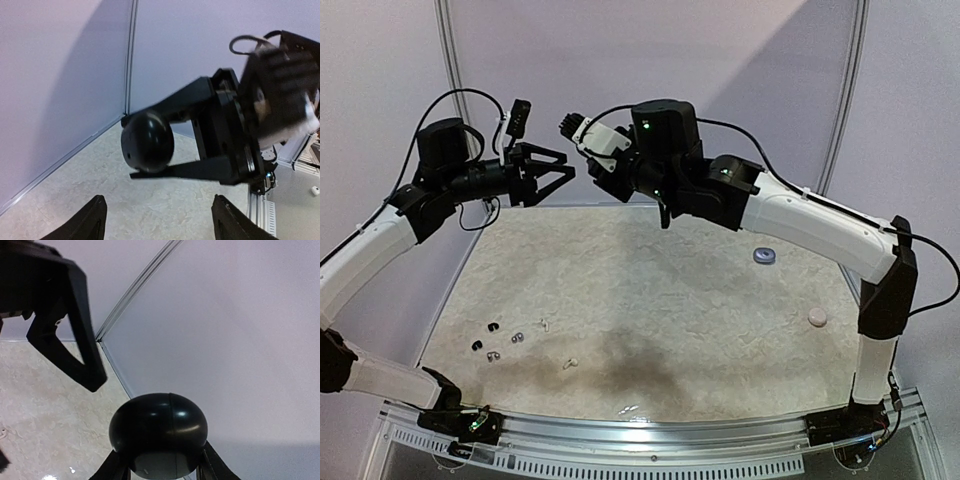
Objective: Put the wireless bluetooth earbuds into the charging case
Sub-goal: Pass from the right arm to the left
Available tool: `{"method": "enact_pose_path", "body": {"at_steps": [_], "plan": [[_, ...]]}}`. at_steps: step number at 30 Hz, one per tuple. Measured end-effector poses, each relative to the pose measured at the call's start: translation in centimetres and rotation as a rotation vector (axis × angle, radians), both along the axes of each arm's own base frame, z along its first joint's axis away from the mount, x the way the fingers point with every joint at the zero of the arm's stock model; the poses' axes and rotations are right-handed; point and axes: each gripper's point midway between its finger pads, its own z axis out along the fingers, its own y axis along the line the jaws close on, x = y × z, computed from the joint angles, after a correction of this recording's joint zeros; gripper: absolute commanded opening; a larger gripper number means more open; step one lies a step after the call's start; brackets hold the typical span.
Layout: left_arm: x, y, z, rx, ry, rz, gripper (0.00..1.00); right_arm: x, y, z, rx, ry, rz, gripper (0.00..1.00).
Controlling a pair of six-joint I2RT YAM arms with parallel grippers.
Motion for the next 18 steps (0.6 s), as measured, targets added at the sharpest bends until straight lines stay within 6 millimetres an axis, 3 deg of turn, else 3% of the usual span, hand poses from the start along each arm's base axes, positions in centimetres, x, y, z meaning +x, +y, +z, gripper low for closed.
{"method": "enact_pose_path", "body": {"at_steps": [6, 11, 13, 16, 18], "plan": [[1.2, 0.0, 1.2, -0.038, -0.013, 0.055, 0.63, -0.9, 2.3, -2.4, -0.115, -0.061, 0.03, 0.0], [2.2, -0.2, 0.7, -0.026, 0.001, 0.106, 0.49, -1.1, 2.7, -1.9, -0.136, -0.103, 0.038, 0.0], [2.3, -0.5, 0.6, -0.016, -0.005, 0.109, 0.36, -1.1, 2.6, -1.9, -0.145, -0.113, 0.038, 0.0], [2.0, -1.0, 0.6, -0.009, -0.009, 0.1, 0.06, -1.0, 2.5, -1.8, -0.16, -0.125, 0.035, 0.0], [2.2, -0.9, 0.6, -0.016, 0.016, 0.116, 0.0, -0.8, 2.3, -1.7, -0.175, -0.14, 0.021, 0.0]]}}
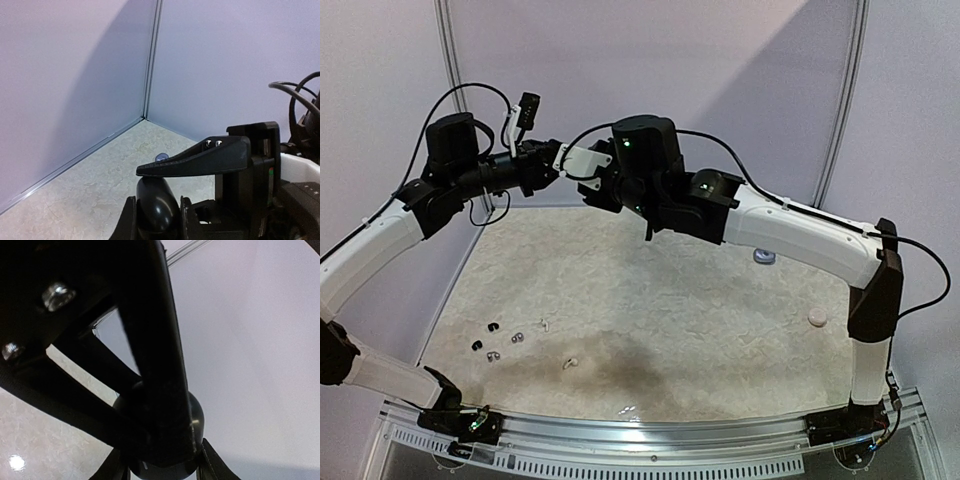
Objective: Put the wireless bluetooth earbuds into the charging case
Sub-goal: Pass from the right arm to the left, then pass from the left arm to the right
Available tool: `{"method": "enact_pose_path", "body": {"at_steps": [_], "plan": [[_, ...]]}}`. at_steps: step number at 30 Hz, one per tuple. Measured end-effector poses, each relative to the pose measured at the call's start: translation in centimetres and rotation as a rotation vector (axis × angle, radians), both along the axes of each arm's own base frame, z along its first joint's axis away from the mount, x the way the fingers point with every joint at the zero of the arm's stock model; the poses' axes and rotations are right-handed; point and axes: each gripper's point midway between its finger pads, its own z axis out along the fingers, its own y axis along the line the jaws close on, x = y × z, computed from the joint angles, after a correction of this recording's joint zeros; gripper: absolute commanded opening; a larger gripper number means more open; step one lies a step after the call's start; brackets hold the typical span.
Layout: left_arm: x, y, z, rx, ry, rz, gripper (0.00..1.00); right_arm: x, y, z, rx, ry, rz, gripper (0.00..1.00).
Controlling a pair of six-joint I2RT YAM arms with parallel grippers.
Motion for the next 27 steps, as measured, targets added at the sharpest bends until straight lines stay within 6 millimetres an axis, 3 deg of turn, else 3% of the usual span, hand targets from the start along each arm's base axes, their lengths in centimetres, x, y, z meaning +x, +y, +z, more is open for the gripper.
{"method": "enact_pose_path", "body": {"at_steps": [2, 3, 4, 6, 9, 13, 17, 19, 23, 25, 27], "plan": [[0.0, 0.0, -0.1, -0.002, 0.01, 0.005, 0.0, 0.1, 0.0, -0.1, -0.005, -0.006, -0.005, 0.06], [0.1, 0.0, -0.1, -0.002, 0.014, 0.008, 0.0, 0.1, 0.0, -0.1, -0.006, -0.008, -0.006, 0.19], [0.1, 0.0, -0.1, -0.002, 0.014, 0.008, 0.0, 0.1, 0.0, -0.1, -0.007, -0.009, -0.007, 0.43], [0.1, 0.1, -0.1, -0.002, 0.011, 0.007, 0.0, 0.2, 0.0, 0.0, -0.002, -0.01, -0.011, 0.74], [0.0, 0.2, 0.0, 0.005, -0.003, -0.002, 0.0, 0.4, -0.1, 0.6, 0.055, 0.002, -0.021, 0.96], [0.2, 0.9, 0.4, -0.002, -0.03, -0.01, 0.0, 0.4, -1.0, 0.8, 0.15, 0.085, -0.01, 0.99], [-0.3, 2.1, 1.6, 0.013, -0.184, -0.037, 0.0, -0.8, -4.0, 1.3, 0.256, 0.24, 0.074, 0.99], [-2.0, 2.1, 1.3, 0.08, -0.342, -0.09, 0.0, -1.5, -5.9, 2.7, 0.326, 0.31, 0.114, 0.99], [-6.0, 1.9, -1.2, 0.28, -0.777, -0.176, 0.0, -2.7, -8.9, 7.2, 0.496, 0.437, 0.202, 0.99], [-6.3, 1.8, -2.0, 0.378, -1.003, -0.177, 0.0, -3.0, -9.6, 9.3, 0.579, 0.508, 0.234, 0.99], [-6.0, 1.7, -2.8, 0.476, -1.22, -0.164, 0.0, -3.3, -9.5, 10.2, 0.621, 0.578, 0.261, 0.99]]}}
